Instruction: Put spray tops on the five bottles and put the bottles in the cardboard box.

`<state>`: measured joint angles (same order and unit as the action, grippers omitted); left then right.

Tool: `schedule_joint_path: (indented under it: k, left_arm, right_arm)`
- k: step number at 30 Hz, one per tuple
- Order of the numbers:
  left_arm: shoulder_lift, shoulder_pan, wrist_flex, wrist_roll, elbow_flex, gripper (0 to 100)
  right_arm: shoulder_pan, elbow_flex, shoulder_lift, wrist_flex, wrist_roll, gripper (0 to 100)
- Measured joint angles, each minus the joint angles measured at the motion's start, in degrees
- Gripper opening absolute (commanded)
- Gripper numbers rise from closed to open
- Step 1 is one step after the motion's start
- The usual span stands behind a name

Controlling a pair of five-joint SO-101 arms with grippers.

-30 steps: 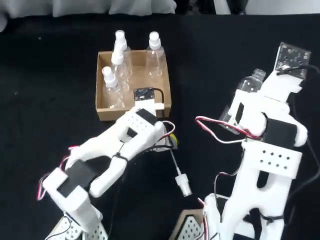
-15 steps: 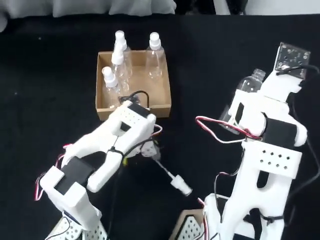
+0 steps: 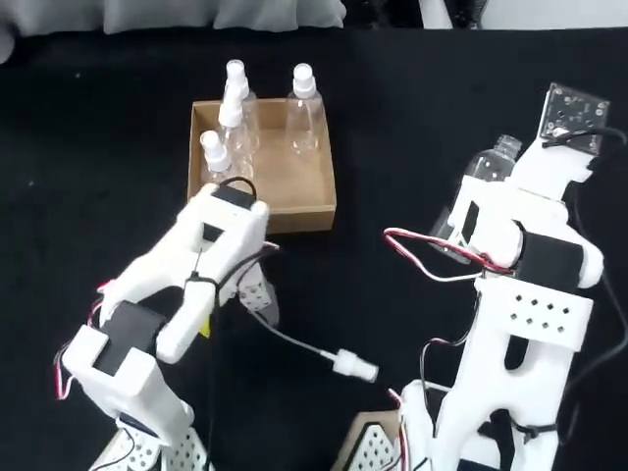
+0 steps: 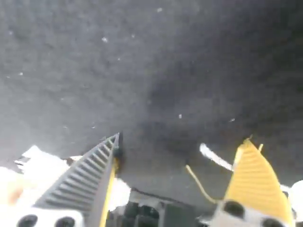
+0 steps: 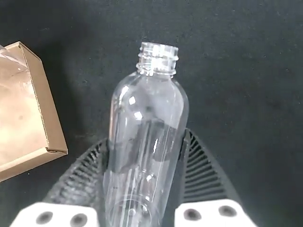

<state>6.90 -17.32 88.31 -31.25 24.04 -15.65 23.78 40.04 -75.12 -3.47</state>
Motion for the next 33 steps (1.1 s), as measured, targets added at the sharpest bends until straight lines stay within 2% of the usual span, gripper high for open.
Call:
schedule_joint_path:
  k: [6, 8, 17, 27, 33]
  left_arm:
    - [0.00, 1.32, 3.08, 10.20, 0.00, 35]
    - [0.00, 1.23, 3.25, 13.89, 0.09, 33]
    - [-0.09, 1.23, -0.97, 26.90, 4.48, 2]
    - [-0.09, 1.23, 0.79, 27.96, -1.85, 3]
    - [-9.05, 1.23, 2.37, 27.96, -2.37, 3]
  right_arm:
    - [0.00, 0.00, 0.00, 0.00, 0.00, 2.1]
    - [0.00, 0.00, 0.00, 0.00, 0.00, 2.1]
    - [0.00, 0.00, 0.00, 0.00, 0.00, 2.1]
    - [0.00, 0.00, 0.00, 0.00, 0.00, 2.2]
    - [0.00, 0.00, 0.00, 1.05, 0.00, 2.3]
